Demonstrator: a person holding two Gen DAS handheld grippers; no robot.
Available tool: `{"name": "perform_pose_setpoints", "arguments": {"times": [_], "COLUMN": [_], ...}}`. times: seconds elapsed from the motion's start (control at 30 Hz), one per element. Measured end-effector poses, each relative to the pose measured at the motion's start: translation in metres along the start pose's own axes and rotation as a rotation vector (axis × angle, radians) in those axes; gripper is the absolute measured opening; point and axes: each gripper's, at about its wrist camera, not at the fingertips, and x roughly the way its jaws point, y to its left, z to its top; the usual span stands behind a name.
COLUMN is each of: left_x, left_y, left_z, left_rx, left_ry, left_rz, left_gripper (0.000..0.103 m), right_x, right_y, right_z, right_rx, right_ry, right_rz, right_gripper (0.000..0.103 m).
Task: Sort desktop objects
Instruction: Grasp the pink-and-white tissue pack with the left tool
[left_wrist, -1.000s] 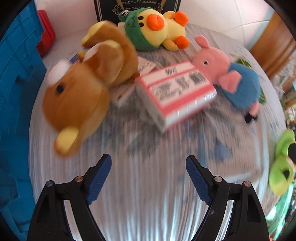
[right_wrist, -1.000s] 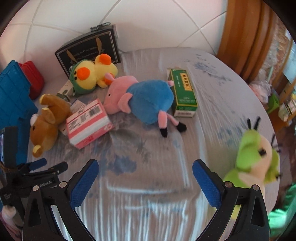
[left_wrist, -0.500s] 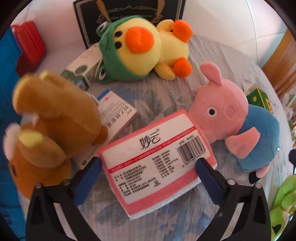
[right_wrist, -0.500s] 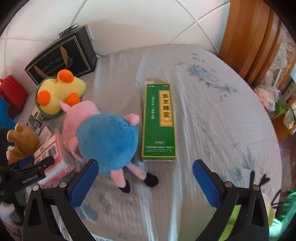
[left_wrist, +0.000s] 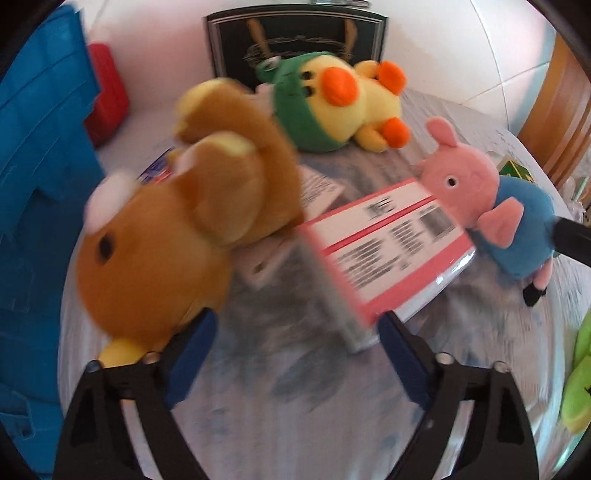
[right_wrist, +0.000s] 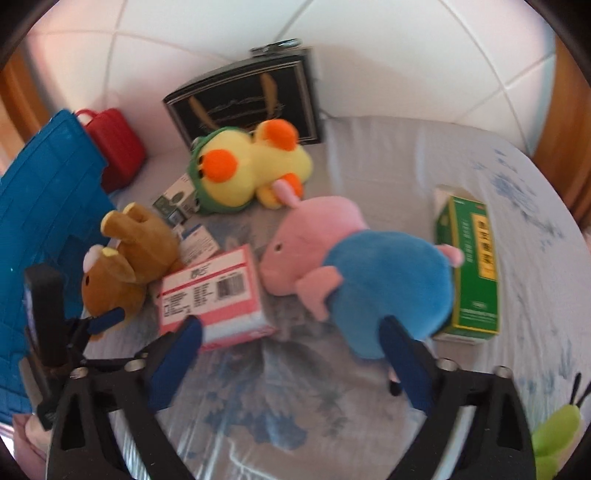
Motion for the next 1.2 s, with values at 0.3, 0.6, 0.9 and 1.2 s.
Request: {"name": "perform_pose_setpoints", "arguments": {"times": [0.3,0.6,0.9,1.2], "left_x": [0.012,0.004,0.005,-0.017], "left_y": [0.07,0.065,0.038,0.065], "left_z": [-0.02,-0.036,-0.058,-0.064], "left_rx": [-0.125,-0.093,-0.147,-0.32], "left_ry": [0.027,0.029,0.04,-0.009], "left_rz": [0.116,0.066,0.09,0.329], "left_gripper": [0.083,0.083,0.083,0.083], "right_x": [0.066,0.057,0.061,0.06], "right_y": [0.028,0.074,0.026,0.063], "right_z": [0.003,-0.036,-0.006,-0.048], "right_rx": [-0.01,-0.122,-0.1,-0.29], "right_ry": [0.094,0.223,0.071,0.183], "right_rz": [-0.003,0.244,0.007,0.286], "right_gripper": [0.06,0.056,0.057,0.057]}}
